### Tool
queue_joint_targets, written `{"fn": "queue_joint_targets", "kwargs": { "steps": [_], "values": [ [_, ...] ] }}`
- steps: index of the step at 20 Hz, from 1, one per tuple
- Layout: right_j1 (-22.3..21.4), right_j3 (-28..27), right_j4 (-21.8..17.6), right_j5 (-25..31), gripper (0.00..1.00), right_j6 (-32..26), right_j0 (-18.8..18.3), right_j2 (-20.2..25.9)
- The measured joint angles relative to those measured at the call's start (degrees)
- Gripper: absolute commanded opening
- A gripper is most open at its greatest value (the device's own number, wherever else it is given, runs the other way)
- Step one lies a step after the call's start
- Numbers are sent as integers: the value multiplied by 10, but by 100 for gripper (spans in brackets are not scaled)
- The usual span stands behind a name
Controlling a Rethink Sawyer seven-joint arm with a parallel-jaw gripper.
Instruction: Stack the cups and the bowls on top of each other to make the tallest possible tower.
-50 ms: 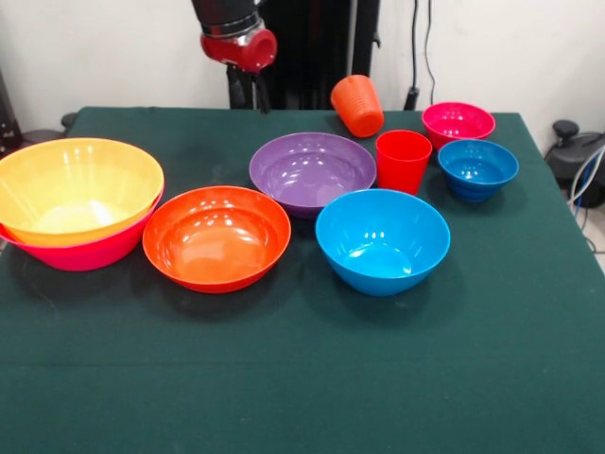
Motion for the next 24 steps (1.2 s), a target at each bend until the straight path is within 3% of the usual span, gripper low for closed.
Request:
{"fn": "queue_joint_targets", "kwargs": {
  "steps": [8, 24],
  "values": [
    [29, -9, 11, -20, 100, 0, 20, 5],
    [80, -30, 27, -83, 100, 1, 24, 21]
  ]
}}
